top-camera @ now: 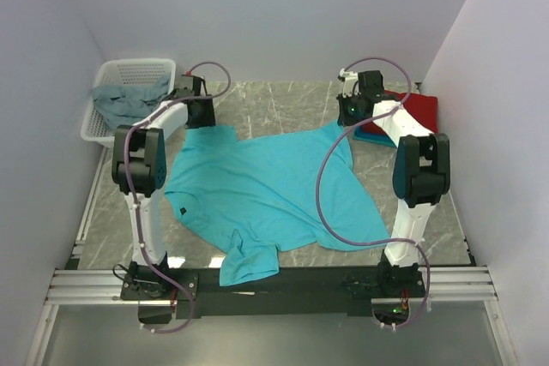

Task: Fold and stack the t-shirts
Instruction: Flatten the tshirt out

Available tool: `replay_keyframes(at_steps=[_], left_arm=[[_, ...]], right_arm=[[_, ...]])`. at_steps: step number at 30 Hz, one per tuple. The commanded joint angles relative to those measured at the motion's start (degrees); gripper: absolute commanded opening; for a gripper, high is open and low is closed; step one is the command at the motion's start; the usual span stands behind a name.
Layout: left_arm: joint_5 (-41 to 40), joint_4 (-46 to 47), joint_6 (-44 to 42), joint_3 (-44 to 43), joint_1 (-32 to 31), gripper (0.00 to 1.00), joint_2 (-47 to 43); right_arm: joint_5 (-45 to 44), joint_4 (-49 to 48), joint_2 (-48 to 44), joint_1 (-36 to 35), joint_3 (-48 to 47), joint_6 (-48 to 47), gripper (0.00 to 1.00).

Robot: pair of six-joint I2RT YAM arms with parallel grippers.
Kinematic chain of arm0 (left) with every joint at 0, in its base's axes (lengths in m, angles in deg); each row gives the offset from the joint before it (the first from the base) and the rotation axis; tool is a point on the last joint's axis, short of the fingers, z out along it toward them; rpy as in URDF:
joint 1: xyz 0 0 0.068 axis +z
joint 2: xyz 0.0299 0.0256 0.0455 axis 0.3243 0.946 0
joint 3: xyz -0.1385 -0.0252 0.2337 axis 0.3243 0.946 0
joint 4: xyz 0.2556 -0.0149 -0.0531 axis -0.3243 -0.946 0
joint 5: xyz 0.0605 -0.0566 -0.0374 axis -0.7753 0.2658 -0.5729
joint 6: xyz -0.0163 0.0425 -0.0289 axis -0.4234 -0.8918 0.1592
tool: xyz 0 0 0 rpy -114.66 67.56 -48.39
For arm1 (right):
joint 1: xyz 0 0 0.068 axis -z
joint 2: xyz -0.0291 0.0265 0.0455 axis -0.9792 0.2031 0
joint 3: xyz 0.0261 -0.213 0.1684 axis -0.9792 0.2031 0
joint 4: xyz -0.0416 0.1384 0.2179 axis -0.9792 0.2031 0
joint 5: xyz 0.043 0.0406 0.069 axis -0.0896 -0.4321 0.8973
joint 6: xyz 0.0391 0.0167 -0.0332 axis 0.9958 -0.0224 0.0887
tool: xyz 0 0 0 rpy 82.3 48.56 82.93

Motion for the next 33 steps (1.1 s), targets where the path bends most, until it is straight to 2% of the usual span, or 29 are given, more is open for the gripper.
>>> replay_keyframes(at_steps=[1, 8, 17, 21, 29, 33], left_arm=[[-4.5, -3.0, -3.8, -9.3, 0.6, 0.59, 1.3], [-4.9, -5.7, -6.0, -13.1, 3.9, 0.58, 6.5], [0.8, -6.4, -6.6, -14.4, 5.7, 0.57, 8.7], [1.3, -7.7, -6.8, -15.5, 6.1, 0.54, 9.8], [0.3, -9.3, -7.3, -14.8, 6.5, 0.53, 11.6], [3.9, -9.3, -7.6, -14.5, 6.5, 0.42, 11.7]], right_arm=[[-3.1, -2.6, -3.0, -0.1, -1.3, -0.6, 0.0], [-10.0, -6.0, -5.3, 0.0, 0.9, -0.6, 0.0], [-10.9, -6.6, -6.1, 0.1, 1.4, -0.8, 0.0], [-11.2, -7.0, -7.0, 0.3, 1.9, -1.1, 0.0], [-10.1, -7.0, -7.9, 0.8, 2.4, -1.0, 0.0], [-9.8, -7.0, -8.4, 1.3, 2.6, -0.9, 0.0]])
